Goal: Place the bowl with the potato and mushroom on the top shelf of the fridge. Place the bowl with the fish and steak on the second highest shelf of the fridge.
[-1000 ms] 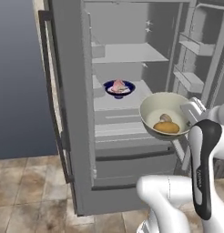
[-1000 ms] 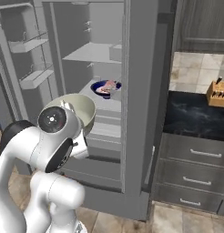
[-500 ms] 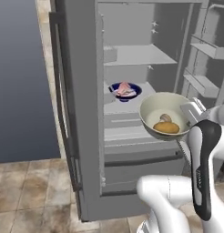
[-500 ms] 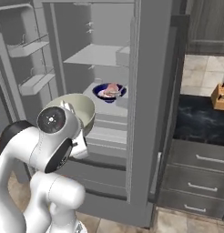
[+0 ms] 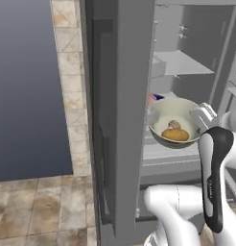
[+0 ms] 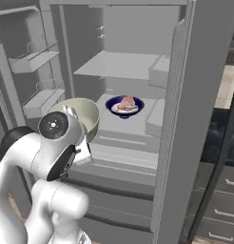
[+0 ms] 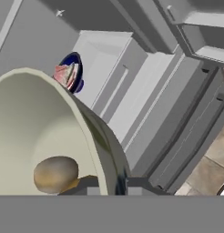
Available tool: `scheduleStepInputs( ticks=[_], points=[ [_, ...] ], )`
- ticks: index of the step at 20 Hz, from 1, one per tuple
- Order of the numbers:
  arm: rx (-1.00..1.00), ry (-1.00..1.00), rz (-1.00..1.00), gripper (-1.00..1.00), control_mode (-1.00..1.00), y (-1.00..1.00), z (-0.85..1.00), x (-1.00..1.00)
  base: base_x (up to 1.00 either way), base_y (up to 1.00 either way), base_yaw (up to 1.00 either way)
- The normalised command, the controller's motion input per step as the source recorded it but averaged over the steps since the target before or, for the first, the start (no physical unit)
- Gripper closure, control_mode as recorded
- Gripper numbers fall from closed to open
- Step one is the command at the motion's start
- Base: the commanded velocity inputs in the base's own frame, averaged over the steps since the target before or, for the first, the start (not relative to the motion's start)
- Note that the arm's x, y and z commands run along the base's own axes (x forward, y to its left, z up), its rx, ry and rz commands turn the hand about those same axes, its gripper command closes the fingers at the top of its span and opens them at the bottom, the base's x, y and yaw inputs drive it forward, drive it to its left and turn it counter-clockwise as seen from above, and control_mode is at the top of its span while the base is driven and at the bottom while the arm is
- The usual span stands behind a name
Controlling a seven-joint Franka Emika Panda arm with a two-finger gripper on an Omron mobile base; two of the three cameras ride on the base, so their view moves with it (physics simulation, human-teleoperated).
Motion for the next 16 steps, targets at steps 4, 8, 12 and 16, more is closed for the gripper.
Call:
scheduleStepInputs(
  ticks=[4, 8, 12, 16],
  points=[
    [0.00, 0.00, 0.00, 1.00, 1.00, 0.00, 0.00, 0.00, 0.68, -0.35, -0.09],
    [0.00, 0.00, 0.00, 1.00, 1.00, 0.00, 0.00, 0.00, 0.52, -0.26, -0.13],
    [0.00, 0.00, 0.00, 1.00, 1.00, 0.00, 0.00, 0.00, 0.58, -0.09, -0.11],
    [0.00, 0.00, 0.00, 1.00, 1.00, 0.00, 0.00, 0.00, 0.33, -0.12, -0.11]
  ],
)
